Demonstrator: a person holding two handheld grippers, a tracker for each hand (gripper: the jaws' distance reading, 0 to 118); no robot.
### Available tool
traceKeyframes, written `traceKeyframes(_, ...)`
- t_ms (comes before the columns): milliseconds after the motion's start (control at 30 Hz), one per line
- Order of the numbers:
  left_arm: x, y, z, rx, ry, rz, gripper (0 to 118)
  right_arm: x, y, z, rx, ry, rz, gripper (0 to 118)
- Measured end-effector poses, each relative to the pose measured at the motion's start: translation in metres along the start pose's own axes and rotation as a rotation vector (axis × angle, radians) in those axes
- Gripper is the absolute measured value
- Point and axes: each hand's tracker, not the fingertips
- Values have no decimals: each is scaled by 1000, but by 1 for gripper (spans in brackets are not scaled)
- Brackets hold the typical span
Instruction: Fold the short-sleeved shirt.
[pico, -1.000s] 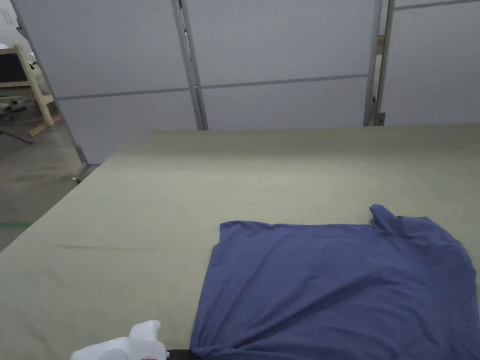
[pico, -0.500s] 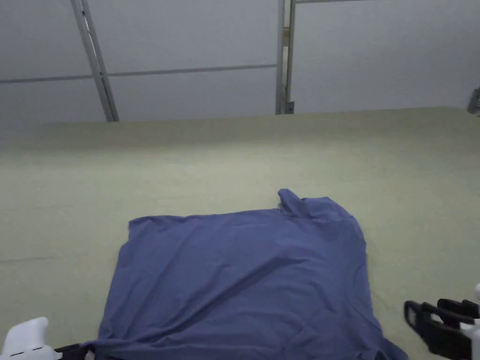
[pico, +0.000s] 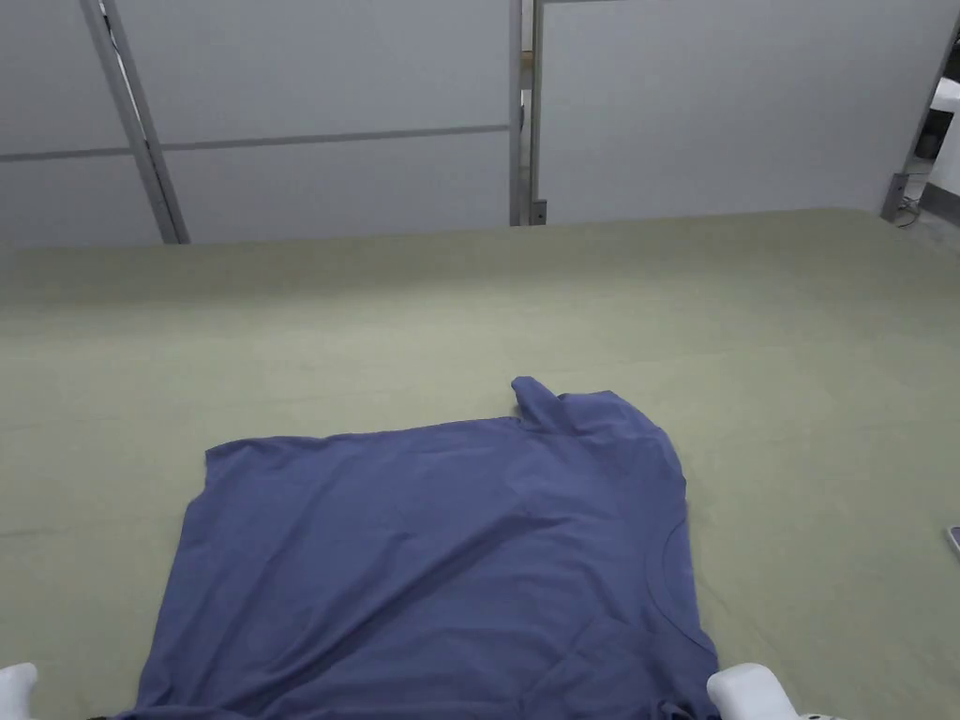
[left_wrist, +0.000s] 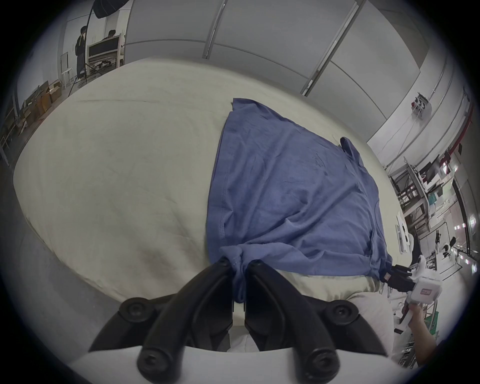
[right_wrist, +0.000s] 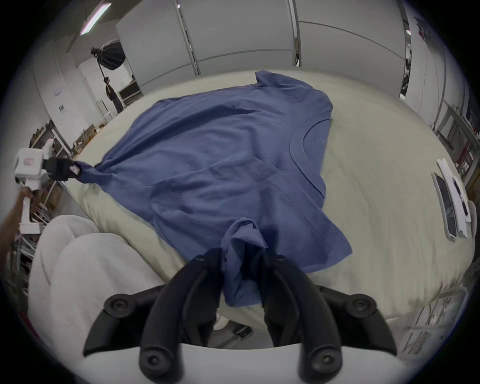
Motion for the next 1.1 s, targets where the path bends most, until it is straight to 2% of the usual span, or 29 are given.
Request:
traceKeyframes(67, 0, 1, 0, -2, -6, 0, 6, -1, 4, 12, 47, 33, -74, 21)
traceKeyframes(100, 2, 0, 2, -2, -4, -7, 6, -1, 4, 17, 62, 28, -75, 20)
traceKeyframes(200, 5, -2, 5, 2, -12, -19, 6, -2, 12, 34, 91, 16, -71, 20)
traceKeyframes(333, 10, 7, 15, 59, -85, 40, 6, 9, 30, 48, 183, 8, -153, 19)
traceKeyframes(400, 16, 19, 16, 58, -86, 39, 6, 13, 49, 48, 193, 2, -157, 18)
traceKeyframes(500, 24, 47, 3, 77, -80, 15, 6, 26, 80, 30, 218, -33, -146, 18)
traceKeyframes(600, 29, 80, -25, 78, -81, 20, 6, 56, 116, -7, 207, -40, -190, 17)
traceKeyframes(667, 34, 96, -38, 41, -89, 63, 6, 64, 131, -13, 152, -33, -218, 16)
traceKeyframes(733, 36, 93, -34, 47, -111, 46, 6, 64, 125, 8, 226, -4, -181, 16)
traceKeyframes(833, 37, 74, -22, 66, -92, -6, 6, 45, 94, 43, 252, 70, -55, 16)
traceKeyframes(867, 37, 67, -19, 66, -88, -7, 6, 38, 81, 48, 242, 45, -50, 23)
traceKeyframes(933, 35, 53, -12, 75, -99, 3, 6, 26, 56, 42, 138, 66, -59, 117)
traceKeyframes(1000, 36, 44, -8, 74, -99, -3, 6, 13, 23, 44, 124, 117, -100, 115)
traceKeyframes(1033, 35, 41, -8, 72, -85, -19, 6, 6, 11, 40, 63, 89, -122, 118)
traceKeyframes(1100, 35, 37, -7, 56, -66, -38, 6, 9, 7, 25, 21, 49, -117, 118)
